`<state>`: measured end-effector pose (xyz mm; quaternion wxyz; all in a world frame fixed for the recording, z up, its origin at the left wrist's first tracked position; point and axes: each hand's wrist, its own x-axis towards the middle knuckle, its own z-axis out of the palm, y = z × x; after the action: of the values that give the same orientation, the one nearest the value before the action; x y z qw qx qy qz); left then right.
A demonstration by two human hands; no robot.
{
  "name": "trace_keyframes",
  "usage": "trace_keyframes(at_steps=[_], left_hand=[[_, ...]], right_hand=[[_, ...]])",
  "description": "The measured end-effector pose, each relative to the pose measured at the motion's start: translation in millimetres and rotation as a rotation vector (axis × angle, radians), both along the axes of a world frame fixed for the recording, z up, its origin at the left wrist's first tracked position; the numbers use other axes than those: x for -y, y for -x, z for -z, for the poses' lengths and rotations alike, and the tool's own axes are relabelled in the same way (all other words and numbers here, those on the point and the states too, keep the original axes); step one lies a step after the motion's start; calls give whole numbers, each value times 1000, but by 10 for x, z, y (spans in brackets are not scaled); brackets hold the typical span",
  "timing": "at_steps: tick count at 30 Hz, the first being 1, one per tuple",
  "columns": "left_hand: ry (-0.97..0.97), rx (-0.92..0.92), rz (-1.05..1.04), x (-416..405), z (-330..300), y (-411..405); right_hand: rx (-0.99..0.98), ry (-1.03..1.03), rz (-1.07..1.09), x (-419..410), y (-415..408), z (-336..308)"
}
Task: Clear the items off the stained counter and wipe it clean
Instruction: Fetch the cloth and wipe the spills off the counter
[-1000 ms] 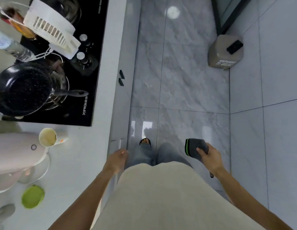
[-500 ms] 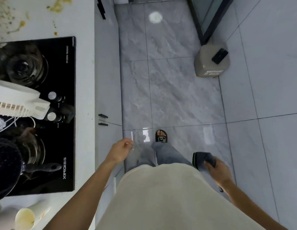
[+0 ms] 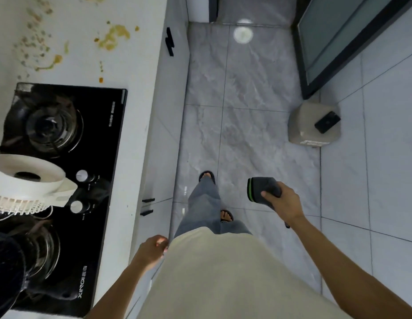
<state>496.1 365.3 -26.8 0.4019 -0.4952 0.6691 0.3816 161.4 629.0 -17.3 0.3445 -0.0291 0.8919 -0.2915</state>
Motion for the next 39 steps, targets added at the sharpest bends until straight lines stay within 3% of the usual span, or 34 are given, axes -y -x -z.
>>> trace_keyframes(at_steps=[14,21,27,39], left_hand=[[2,-236,-102,1479,-323,2549],[7,-324,-99,2024,-260,3406],[17,-196,-102,2270,-84,3652],[39,-75,-431,2161,24,3384]], right_hand=[[54,-196,21,685,964,-86],[97,-261,-39,970,1681,-145],[74,-217,-120,1608,2741,-59],[-28,-29,-455,3814,4177,-137]])
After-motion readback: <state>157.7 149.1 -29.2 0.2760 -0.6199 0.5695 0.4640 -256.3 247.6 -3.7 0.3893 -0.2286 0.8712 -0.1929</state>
